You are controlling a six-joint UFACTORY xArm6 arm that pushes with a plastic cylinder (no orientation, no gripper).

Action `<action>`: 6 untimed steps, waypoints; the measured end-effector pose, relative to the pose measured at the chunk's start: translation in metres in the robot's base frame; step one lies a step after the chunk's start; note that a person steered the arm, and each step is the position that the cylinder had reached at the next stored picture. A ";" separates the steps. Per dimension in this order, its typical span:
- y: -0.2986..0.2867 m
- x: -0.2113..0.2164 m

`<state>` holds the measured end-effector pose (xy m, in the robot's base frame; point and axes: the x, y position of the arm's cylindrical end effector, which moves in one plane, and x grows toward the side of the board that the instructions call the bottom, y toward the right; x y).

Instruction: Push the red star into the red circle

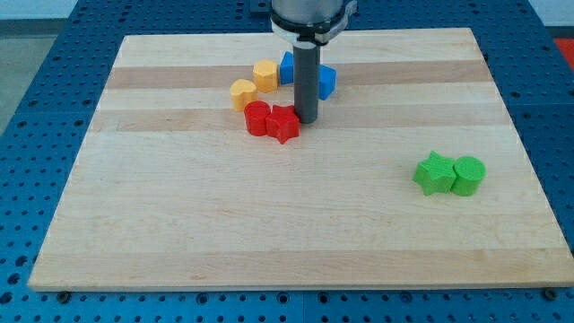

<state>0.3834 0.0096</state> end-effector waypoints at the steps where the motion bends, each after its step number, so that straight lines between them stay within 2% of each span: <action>1: 0.000 0.000; 6: -0.026 -0.011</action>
